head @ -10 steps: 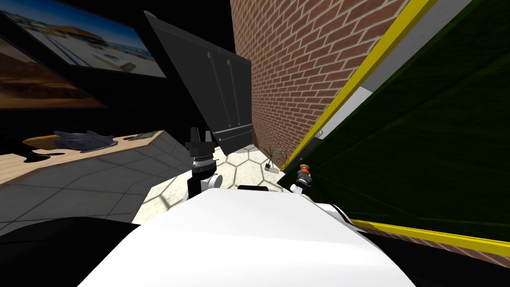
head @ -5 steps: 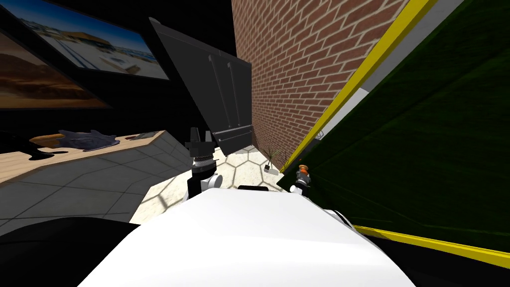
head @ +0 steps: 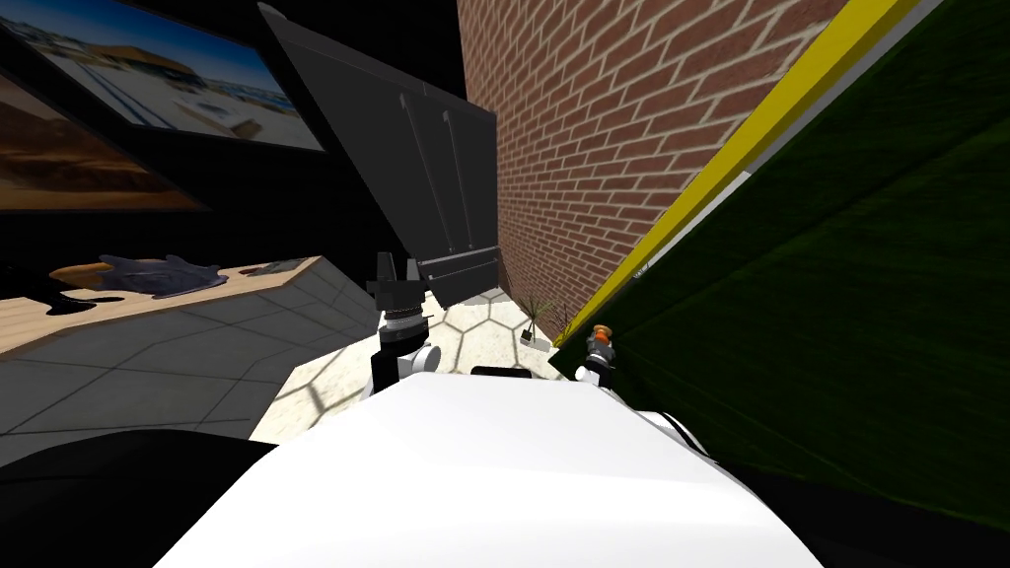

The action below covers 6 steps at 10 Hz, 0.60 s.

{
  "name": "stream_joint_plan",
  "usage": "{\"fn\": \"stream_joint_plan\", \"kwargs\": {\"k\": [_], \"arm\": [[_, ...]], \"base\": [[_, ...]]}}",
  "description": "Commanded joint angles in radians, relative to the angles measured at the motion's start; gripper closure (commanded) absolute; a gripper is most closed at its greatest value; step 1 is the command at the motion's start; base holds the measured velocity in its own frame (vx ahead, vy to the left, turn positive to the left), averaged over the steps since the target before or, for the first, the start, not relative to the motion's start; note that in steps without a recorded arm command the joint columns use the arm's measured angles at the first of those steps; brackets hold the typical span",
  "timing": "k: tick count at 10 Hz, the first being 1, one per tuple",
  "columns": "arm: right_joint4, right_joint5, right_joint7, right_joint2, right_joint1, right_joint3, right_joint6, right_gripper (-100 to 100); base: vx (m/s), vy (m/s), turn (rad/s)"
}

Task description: Pull the door open

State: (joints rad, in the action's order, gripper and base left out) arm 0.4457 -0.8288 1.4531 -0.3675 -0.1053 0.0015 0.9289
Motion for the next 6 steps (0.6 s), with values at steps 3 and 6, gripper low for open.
{"fn": "stream_joint_plan", "kwargs": {"k": [3,6], "arm": [[0.015,0.026,0.018,-0.001,0.001,0.036,-0.005,100],[0.031,0.053,0.038,-0.001,0.002,0.073,-0.009,100]], "base": [[-0.194,-0.01,0.061],[-0.195,0.024,0.047]]}}
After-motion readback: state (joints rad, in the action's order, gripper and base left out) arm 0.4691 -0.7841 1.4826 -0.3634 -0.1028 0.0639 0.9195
